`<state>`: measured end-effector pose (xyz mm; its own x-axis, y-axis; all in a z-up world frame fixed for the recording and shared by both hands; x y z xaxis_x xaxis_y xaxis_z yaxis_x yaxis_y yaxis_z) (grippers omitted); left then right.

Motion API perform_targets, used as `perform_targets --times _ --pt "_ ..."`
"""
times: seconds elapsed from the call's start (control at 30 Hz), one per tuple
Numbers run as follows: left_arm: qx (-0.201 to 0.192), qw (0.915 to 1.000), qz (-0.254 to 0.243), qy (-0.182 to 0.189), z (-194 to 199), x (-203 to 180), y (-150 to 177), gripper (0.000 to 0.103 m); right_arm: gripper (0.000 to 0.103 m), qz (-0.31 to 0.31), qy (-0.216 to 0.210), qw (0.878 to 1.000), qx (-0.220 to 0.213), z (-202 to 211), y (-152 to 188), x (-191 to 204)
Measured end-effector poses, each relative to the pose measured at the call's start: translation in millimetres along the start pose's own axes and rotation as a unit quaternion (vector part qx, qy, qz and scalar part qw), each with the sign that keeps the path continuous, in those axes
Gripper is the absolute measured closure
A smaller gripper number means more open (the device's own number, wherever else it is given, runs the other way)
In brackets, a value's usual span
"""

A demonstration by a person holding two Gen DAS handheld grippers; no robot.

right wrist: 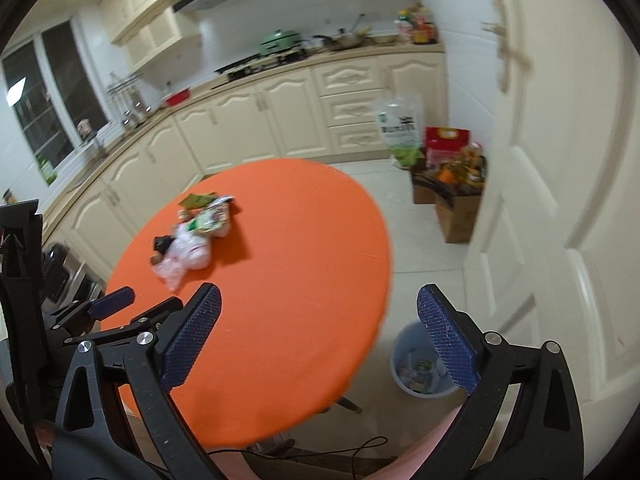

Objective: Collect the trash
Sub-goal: 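Move both open tools back to the trash pile on the table, then grasp the white rice bag with red characters with the right tool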

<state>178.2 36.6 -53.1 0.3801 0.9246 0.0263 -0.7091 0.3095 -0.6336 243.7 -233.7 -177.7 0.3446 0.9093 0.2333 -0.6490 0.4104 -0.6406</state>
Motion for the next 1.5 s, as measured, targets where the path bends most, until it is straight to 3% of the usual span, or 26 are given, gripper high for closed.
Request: perform_targets --times 0.4,0.67,0.8,1.0,1.03,1.07,1.1,1.2,1.37,1.43,1.47,1.5 --pt "0.028 0.9925 0.092 -0.075 -27 117 -8 0.028 0.004 0.057 -0.049 0.996 0.056 -81 -19 86" --pt "0.068 0.986 0.139 -0.064 -82 167 -27 0.028 0.005 0.102 -0.066 0.987 0.109 -168 -56 136" --pt "0.09 0.982 0.16 -0.044 -114 187 -35 0.028 0.019 0.119 -0.063 0.979 0.155 -219 -63 151" --pt "0.119 0.9765 0.179 -0.016 -156 199 -41 0.028 0.025 0.122 -0.05 0.968 0.212 -282 -61 156" --pt "0.122 0.9757 0.181 -0.011 -160 200 -42 0.028 0.031 0.118 -0.054 0.966 0.226 -291 -59 155" --pt "0.126 0.9745 0.185 -0.002 -164 201 -42 0.028 0.052 0.11 -0.071 0.963 0.237 -295 -59 155" --pt "0.131 0.9722 0.194 0.009 -169 203 -43 0.028 0.053 0.097 -0.086 0.962 0.238 -296 -59 155" --pt "0.136 0.9684 0.209 0.012 -178 207 -46 0.028 0.054 0.113 -0.079 0.966 0.219 -290 -61 153" --pt "0.135 0.9705 0.2 0.008 -186 207 -52 0.03 0.054 0.104 -0.103 0.967 0.207 -268 -62 139" --pt "0.136 0.9704 0.199 0.01 -192 205 -55 0.034 0.054 0.102 -0.101 0.969 0.199 -261 -62 131" --pt "0.137 0.9705 0.198 0.007 -195 205 -54 0.04 0.054 0.098 -0.103 0.97 0.197 -256 -61 127" --pt "0.141 0.9697 0.199 0.005 -200 204 -53 0.052 0.055 0.094 -0.105 0.971 0.193 -253 -62 125"
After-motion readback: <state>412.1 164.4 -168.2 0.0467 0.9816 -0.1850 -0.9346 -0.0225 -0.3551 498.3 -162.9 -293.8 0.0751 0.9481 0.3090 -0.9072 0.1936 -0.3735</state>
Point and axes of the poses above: each gripper's, at about its wrist camera, not at the fingertips, and z roughly against the way its jaws point, x to its left, y to its underside, the point moved 6 cm from there along -z, roughly the way its jaws point, and after that the axes turned 5 degrees about -z, right-handed, at the moved point
